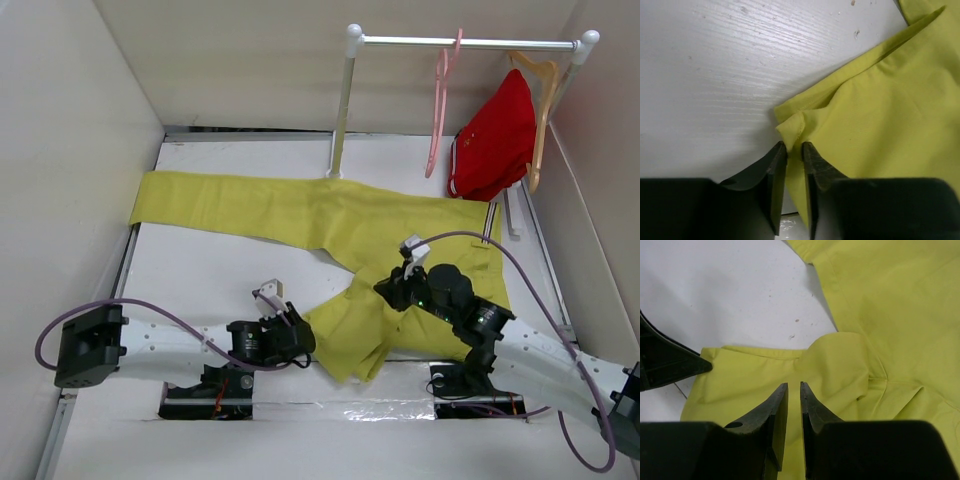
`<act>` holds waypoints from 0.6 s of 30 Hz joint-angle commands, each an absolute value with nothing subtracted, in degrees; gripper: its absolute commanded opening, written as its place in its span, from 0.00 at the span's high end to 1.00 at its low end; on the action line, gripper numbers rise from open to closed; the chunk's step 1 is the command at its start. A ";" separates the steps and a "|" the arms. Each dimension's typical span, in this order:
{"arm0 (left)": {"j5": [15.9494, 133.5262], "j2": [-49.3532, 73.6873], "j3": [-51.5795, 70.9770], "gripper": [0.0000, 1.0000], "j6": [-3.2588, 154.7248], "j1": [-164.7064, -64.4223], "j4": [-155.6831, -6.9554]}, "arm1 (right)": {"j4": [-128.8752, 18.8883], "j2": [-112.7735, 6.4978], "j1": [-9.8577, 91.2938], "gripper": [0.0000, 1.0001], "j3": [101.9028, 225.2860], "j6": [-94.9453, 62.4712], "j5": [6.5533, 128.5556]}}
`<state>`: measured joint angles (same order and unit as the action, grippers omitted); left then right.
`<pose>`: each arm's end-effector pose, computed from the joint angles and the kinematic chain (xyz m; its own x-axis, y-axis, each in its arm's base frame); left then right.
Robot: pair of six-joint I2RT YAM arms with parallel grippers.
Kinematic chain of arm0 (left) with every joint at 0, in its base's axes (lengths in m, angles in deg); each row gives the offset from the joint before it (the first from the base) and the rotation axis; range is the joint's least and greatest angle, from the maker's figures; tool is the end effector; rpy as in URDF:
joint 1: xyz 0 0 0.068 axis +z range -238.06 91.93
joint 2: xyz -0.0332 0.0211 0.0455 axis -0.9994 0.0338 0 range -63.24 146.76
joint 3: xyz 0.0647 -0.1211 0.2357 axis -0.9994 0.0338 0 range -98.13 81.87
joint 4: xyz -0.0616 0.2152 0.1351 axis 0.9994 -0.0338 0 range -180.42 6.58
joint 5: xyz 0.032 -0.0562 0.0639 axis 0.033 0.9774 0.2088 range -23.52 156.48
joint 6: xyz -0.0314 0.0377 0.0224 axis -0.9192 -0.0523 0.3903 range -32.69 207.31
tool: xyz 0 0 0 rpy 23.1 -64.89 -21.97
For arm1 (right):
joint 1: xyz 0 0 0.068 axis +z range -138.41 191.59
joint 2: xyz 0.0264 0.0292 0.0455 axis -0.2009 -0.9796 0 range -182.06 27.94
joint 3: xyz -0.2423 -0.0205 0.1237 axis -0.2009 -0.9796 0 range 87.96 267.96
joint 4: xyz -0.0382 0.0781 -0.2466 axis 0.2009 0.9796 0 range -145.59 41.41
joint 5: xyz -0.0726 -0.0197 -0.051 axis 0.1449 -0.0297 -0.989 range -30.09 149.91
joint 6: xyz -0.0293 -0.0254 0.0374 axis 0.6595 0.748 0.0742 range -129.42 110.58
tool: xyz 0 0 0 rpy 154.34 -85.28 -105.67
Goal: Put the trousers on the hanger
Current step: Flatten out the trousers at the center of the board.
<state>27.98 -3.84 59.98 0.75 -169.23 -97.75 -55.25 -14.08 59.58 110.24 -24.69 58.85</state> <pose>0.0495 -0.1739 0.1590 -0.7203 -0.4527 -0.5256 -0.0777 0.8056 -0.5874 0.1193 0.1316 0.2263 -0.4143 -0.0665 -0.9077 -0.6450 0.7252 0.2412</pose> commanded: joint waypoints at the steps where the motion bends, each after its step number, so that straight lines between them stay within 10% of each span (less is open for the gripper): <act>1: 23.41 -5.32 60.16 0.86 0.91 -168.48 -97.40 | -59.54 -13.98 59.23 0.78 109.84 -25.59 59.47; 9: 14.10 -12.95 51.03 1.00 19.16 -157.00 -100.14 | -55.76 -10.65 55.64 0.76 110.55 -26.82 52.72; 18: 33.58 -16.14 42.24 1.00 45.73 -115.18 -86.32 | -54.97 -3.79 42.01 0.70 107.47 -28.06 55.41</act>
<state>26.75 -17.55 46.27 35.41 -125.04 -89.23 -53.83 -5.40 44.82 108.41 -27.40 54.24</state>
